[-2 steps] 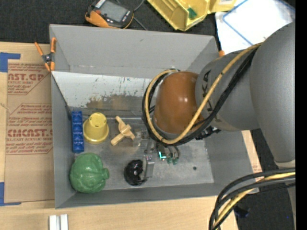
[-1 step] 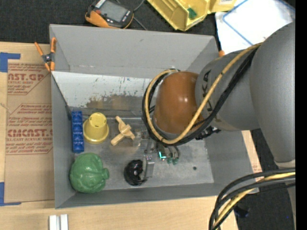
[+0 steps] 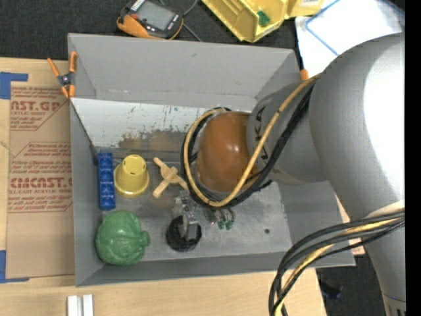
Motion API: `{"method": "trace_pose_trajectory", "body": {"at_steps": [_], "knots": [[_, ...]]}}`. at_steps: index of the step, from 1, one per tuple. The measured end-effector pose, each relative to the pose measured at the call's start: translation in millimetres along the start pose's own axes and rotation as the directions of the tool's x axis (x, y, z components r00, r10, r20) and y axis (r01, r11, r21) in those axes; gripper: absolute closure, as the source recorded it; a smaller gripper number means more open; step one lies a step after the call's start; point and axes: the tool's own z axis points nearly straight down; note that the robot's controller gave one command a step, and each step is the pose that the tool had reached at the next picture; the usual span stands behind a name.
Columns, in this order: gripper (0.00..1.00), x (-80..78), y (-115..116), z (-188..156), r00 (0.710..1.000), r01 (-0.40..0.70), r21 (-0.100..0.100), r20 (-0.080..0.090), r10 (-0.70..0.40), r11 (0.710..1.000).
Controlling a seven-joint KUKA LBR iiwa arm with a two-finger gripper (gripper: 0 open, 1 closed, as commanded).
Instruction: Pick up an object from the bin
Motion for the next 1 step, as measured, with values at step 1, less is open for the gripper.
{"method": "trace_pose_trajectory", "body": {"at_steps": [1], "knots": [[1.00, -0.1, 0.0, -0.1, 1.000, 0.000, 0.000, 0.000, 0.000, 1.000]]}}
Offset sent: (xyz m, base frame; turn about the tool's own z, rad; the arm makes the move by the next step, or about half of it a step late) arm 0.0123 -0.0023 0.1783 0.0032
